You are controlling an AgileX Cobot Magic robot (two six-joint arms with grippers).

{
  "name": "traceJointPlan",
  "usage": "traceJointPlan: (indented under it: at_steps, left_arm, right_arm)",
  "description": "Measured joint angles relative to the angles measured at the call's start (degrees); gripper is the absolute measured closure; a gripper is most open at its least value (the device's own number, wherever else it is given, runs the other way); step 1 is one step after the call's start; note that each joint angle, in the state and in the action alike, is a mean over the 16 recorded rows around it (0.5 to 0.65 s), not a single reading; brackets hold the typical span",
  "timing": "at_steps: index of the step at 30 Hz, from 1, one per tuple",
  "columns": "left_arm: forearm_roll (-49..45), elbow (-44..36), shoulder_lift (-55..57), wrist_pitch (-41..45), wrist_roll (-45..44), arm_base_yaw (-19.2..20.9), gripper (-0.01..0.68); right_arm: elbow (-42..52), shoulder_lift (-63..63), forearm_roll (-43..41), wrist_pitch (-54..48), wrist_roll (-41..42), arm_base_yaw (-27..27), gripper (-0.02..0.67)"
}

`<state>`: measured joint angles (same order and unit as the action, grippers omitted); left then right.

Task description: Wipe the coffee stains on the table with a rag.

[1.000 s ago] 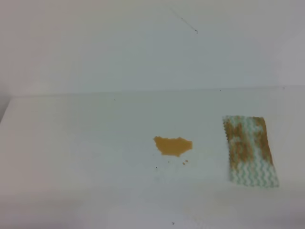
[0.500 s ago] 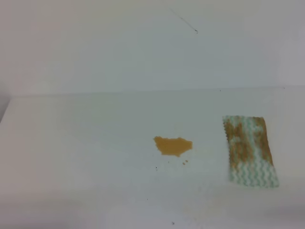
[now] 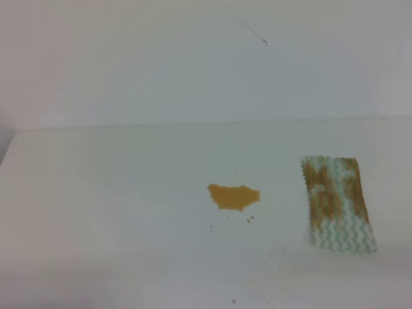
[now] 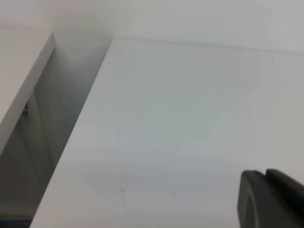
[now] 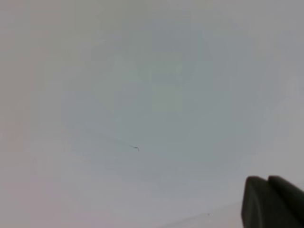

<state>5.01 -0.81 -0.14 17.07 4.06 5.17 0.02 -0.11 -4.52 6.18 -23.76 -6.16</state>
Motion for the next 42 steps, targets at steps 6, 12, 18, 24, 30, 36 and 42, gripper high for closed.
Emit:
traceJointPlan:
  at_steps: [6,12,18,24,30,36,42]
  left_arm:
    - [0.0,0.3,0.0,0.2,0.0,0.0,0.672]
    - [0.0,0.7,0.1,0.3,0.0,0.0,0.672]
    - [0.0,0.7,0.0,0.4,0.0,0.0,0.672]
    - [0.0,0.7,0.0,0.4,0.0,0.0,0.672]
    - [0.0,0.7,0.0,0.4,0.0,0.0,0.672]
    - [0.0,0.8,0.1,0.4,0.0,0.0,0.672]
    - [0.0,0.5,-0.1,0.4,0.0,0.0,0.672]
  right_arm:
    - [-2.2,0.1,0.7,2.8,-0.9,0.0,0.652]
    - [-8.3,1.6,1.0,0.4,1.3,0.0,0.652]
    - [-18.1,7.8,1.1,-8.1,5.1,0.0,0.652]
    - [-28.0,18.0,1.3,-18.6,8.5,0.0,0.652]
    - [-35.2,26.8,1.3,-25.5,12.1,0.0,0.652]
    - [-40.9,33.8,1.3,-32.3,19.1,0.0,0.652]
    - [-47.0,42.6,1.2,-40.5,29.7,-0.9,0.652]
